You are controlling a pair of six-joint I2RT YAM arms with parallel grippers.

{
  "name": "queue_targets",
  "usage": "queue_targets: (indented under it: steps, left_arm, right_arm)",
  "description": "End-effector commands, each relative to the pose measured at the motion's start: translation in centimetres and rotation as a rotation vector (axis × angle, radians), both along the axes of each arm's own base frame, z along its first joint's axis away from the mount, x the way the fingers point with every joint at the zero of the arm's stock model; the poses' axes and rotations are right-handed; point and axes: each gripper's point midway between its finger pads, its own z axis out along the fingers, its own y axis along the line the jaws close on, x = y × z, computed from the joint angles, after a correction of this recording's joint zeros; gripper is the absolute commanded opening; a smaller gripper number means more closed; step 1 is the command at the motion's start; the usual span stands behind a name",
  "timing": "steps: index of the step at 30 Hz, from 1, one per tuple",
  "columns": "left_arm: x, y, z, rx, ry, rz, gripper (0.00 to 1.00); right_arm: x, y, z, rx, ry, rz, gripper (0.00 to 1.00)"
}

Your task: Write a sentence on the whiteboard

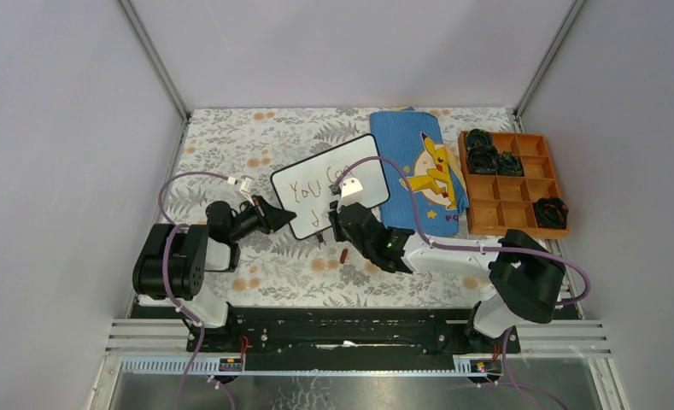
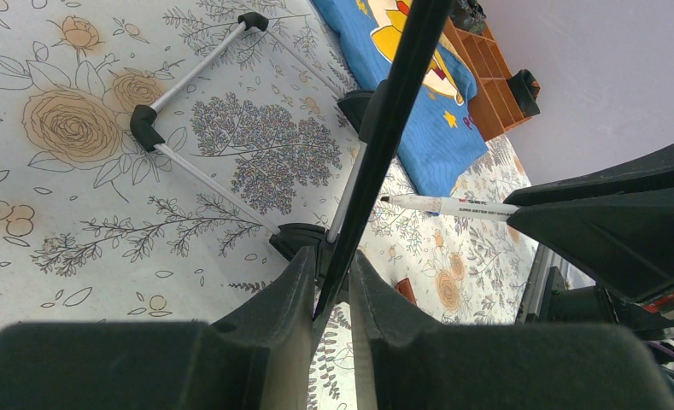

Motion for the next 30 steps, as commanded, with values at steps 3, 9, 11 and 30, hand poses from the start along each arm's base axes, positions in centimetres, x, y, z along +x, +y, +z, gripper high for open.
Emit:
queue_targets:
  steps: [3,9,11,30]
  left_arm:
    - [0.4,0.2,-1.2,0.03,0.028,0.016,0.26]
    - [0.4,0.2,-1.2,0.03,0.03,0.016,0.26]
    - [0.4,0.2,-1.2,0.03,0.029,0.016,0.26]
    - [0.4,0.2,-1.2,0.03,0.03,0.014,0.26]
  right_arm:
    - [0.3,0.7,0.7,0.047,-0.003,-0.003,0.0]
    - [0.6,0.8,0.3,0.028,0.006,-0.015,0.0]
    - [0.7,0.9,0.1,0.017,0.011,-0.016,0.0]
    - [0.9,-0.8,-1.3,-0.042,0.023,-0.073,0.0]
